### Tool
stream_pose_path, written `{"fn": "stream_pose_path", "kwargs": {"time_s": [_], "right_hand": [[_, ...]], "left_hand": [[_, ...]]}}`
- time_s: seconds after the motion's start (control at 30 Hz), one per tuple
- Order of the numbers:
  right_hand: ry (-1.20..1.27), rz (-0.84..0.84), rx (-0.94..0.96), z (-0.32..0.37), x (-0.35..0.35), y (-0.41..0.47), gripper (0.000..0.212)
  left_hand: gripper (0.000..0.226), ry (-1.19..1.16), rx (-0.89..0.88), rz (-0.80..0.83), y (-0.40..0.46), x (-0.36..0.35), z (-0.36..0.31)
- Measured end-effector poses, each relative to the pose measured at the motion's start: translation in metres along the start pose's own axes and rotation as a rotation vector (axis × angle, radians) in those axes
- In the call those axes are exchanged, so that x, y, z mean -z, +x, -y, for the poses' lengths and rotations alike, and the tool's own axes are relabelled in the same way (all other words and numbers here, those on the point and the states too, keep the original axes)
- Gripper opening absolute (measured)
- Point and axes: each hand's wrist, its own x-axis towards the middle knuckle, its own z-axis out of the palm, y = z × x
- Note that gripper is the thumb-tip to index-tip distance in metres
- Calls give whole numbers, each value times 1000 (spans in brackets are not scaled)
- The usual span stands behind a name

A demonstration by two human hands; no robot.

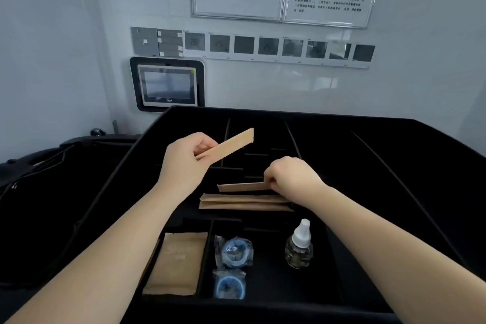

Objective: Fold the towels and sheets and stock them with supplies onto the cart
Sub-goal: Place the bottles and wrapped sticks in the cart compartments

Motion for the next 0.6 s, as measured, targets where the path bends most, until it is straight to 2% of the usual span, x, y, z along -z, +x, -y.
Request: {"fn": "stream_pose_path", "kwargs": {"time_s": [0.2, 0.4, 0.47, 0.57, 0.6], "right_hand": [[-112, 60, -29, 19, -10, 13, 24], [31, 192, -52, 13, -5, 11, 27], [132, 63, -87, 6, 8, 5, 33], [442, -358, -62, -4, 27, -13, 47], [504, -419, -6, -4, 30, -18, 49]], "left_hand": [[17, -69, 38, -14, -6, 1, 11], [19, -72, 22, 26, -6, 8, 21], [20, -68, 19, 46, -5, 5, 21], [21, -50, -27, 120, -6, -3, 12], [22, -42, -62, 162, -5, -7, 7]]}}
